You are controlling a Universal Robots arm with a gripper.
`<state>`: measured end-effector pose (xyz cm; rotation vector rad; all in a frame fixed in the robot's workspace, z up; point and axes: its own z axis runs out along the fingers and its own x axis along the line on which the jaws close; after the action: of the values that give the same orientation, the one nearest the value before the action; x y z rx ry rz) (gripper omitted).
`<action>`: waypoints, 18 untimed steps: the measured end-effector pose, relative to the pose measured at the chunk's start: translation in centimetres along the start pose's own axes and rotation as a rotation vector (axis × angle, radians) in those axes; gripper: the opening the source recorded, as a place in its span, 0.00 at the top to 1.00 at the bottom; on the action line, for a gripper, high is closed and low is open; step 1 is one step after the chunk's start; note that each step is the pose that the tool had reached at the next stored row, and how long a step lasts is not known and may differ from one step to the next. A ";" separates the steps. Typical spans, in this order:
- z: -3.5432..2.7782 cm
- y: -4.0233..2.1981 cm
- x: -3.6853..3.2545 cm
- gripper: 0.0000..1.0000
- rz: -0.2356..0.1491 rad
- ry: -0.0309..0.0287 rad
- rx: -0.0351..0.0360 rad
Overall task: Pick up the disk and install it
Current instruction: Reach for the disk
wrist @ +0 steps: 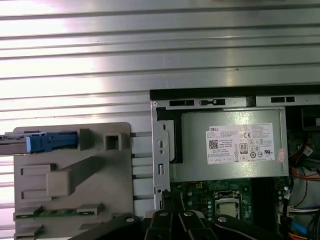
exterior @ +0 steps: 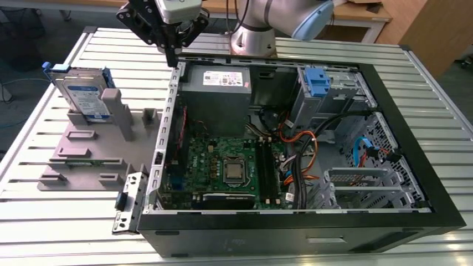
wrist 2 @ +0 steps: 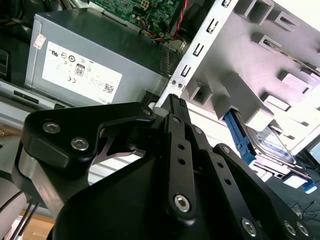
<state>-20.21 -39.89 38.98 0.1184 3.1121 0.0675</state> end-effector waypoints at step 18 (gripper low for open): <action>0.53 0.05 2.80 0.89 0.000 -0.0001 0.0001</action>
<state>-22.97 -39.60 38.38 0.1191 3.1120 0.0673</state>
